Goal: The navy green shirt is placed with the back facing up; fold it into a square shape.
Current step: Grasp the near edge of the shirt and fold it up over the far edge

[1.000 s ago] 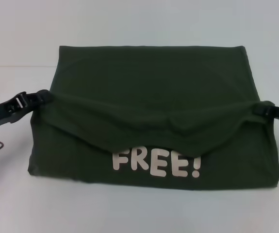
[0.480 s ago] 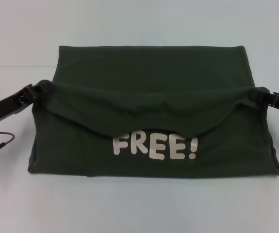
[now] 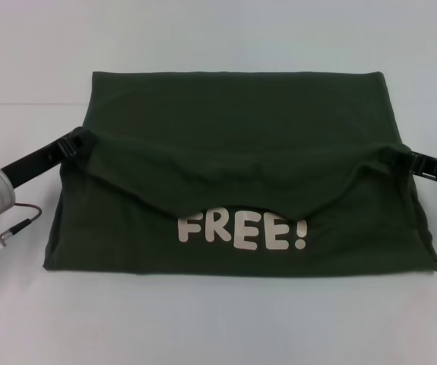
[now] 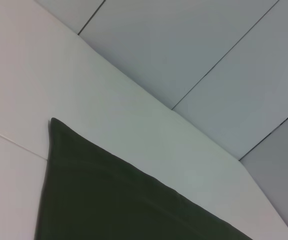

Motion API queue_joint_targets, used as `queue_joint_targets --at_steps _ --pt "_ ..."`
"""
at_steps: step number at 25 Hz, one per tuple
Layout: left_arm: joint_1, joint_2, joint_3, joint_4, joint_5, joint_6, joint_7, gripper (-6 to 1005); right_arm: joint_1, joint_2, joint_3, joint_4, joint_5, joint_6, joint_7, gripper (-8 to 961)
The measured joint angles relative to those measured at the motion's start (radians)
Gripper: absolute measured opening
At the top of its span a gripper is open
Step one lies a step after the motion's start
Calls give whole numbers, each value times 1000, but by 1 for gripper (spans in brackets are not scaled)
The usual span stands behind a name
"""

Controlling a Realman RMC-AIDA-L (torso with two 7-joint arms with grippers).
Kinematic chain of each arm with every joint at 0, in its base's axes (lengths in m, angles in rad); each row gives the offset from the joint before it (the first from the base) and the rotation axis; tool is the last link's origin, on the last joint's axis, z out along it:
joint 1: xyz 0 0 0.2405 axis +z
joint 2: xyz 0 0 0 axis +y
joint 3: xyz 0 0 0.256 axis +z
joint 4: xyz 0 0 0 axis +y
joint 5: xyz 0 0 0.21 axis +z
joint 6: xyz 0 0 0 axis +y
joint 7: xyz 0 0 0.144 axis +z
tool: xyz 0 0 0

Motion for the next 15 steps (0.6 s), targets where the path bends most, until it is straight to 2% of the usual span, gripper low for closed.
queue_joint_targets --at_steps 15 --pt "-19 -26 0 -10 -10 -74 30 40 8 10 -15 2 12 60 0 108"
